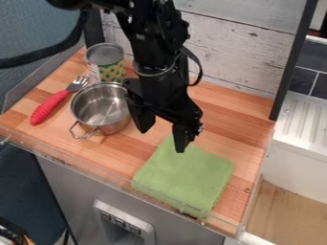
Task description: Take the pot and put it on the right side of the table above the green towel
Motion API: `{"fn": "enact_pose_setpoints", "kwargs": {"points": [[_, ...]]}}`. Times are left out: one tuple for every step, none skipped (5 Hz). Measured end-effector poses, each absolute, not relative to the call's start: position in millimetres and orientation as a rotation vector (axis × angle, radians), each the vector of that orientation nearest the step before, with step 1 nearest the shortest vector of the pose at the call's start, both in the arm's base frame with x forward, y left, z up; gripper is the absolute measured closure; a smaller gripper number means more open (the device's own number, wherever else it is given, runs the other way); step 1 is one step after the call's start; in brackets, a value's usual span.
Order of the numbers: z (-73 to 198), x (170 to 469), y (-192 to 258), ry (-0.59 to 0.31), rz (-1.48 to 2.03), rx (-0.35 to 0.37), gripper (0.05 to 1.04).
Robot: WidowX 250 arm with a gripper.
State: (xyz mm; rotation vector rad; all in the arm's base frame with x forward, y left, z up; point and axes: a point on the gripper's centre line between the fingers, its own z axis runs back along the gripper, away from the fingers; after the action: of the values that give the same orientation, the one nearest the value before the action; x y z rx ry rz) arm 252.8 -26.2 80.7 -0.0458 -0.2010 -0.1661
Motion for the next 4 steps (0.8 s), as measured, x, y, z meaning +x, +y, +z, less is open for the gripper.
{"fn": "enact_pose_setpoints", "kwargs": {"points": [[76,251,-26,-0.18,-0.165,-0.047,0.084],[72,263,-3,-0.172,-0.093,-0.043,0.084],[69,285,27,-0.187,-0.035,-0.037,0.084],[56,301,56,-0.171,0.011,-0.002,0.084]]}}
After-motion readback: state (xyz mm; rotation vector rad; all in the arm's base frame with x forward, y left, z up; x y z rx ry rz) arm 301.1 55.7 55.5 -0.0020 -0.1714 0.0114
